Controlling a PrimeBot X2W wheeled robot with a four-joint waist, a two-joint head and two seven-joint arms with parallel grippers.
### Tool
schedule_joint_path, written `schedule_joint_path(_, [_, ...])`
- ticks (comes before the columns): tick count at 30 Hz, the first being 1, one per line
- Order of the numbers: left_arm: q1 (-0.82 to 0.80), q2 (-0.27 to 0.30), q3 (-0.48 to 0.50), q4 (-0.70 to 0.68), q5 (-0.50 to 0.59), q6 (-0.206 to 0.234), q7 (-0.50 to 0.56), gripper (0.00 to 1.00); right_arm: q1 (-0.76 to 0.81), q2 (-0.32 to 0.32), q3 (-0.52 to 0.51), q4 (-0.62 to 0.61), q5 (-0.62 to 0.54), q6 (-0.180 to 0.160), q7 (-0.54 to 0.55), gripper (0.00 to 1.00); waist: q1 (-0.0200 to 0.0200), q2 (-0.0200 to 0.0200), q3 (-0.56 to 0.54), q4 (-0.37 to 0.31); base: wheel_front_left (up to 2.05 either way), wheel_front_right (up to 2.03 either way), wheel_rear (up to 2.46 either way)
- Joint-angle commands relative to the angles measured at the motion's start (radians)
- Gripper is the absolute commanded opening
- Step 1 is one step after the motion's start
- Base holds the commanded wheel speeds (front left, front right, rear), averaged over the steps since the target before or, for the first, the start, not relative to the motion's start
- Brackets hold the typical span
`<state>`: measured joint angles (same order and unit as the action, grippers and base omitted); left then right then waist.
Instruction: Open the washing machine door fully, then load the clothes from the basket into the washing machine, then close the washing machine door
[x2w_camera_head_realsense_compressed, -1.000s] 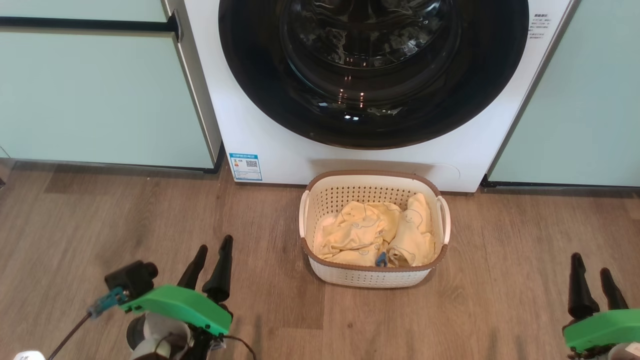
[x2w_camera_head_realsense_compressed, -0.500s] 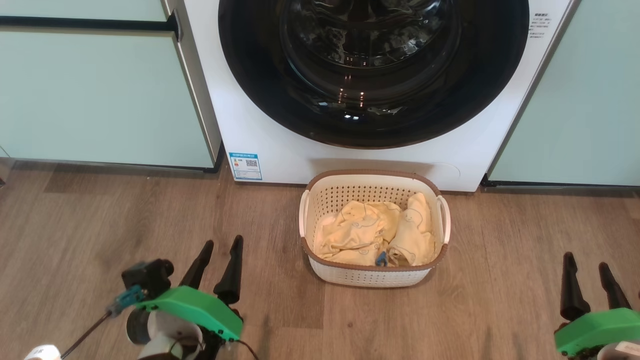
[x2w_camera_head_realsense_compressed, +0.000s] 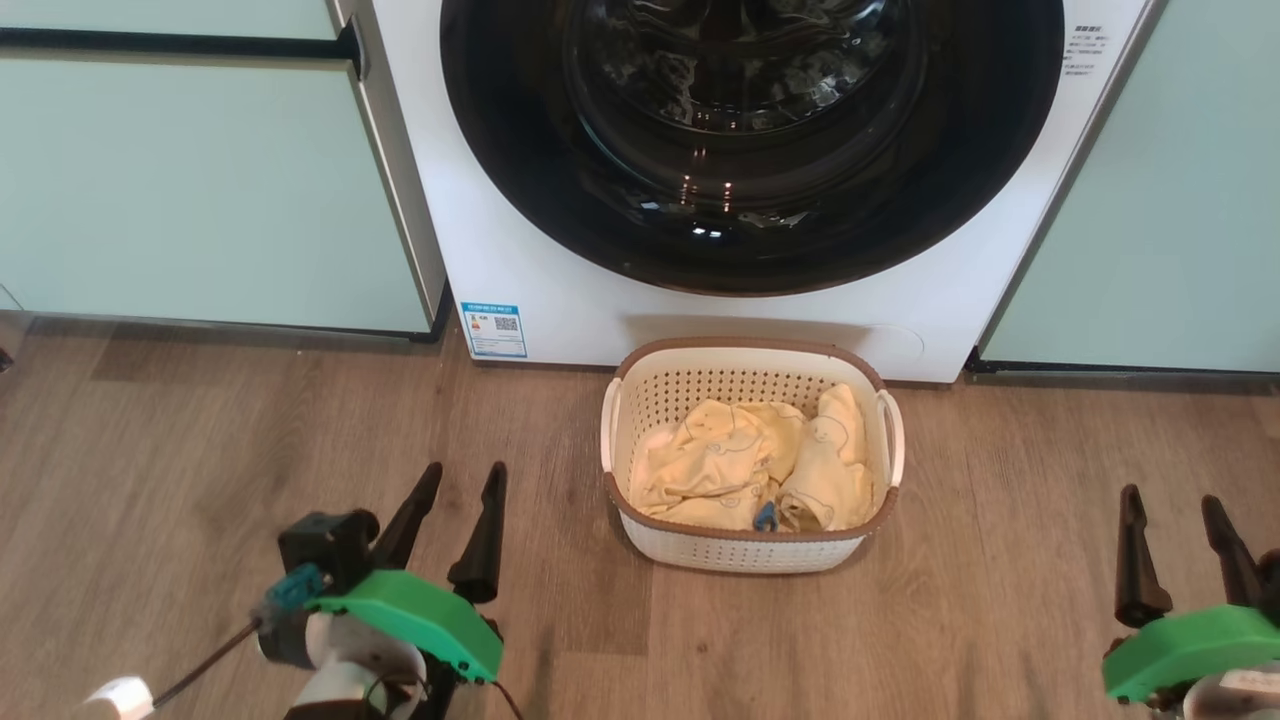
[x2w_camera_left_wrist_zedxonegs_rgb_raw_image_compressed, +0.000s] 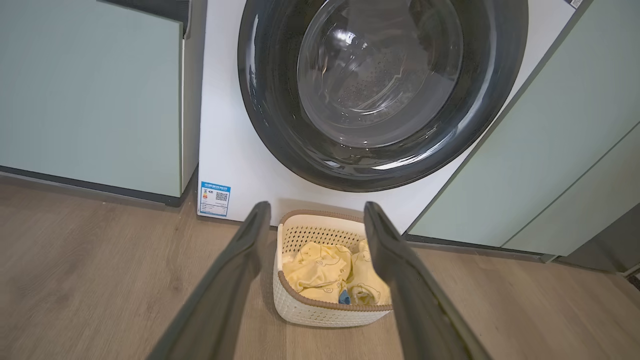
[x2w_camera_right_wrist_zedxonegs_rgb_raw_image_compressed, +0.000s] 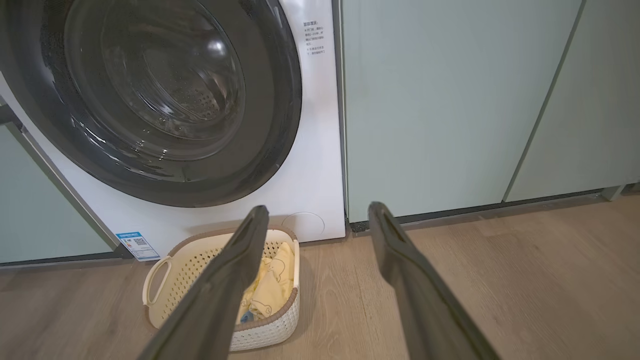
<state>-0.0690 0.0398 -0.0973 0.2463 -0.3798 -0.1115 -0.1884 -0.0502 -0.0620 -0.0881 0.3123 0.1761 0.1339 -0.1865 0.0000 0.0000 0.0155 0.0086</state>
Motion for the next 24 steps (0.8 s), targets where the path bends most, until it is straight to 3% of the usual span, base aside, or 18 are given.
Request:
schedule_joint_path(1, [-0.060,0.009,0.023,-0.029,0.040,0.003,-0.016,1.00,-0.055,-0.023,0.020,-0.036,-0.044,-0.003,-0.018,1.00,0.0000,0.0000,0.002,0.000,0.00,0.00,0.00])
schedule_joint_path(24, [-0.090,0.010,-0.011,-0.013,0.258,0.026,-0.073,1.00,-0.066,-0.023,0.017,-0.052,-0.294,-0.003,-0.075,1.00,0.0000,0.0000,0.020,0.009,0.00,0.00,0.00])
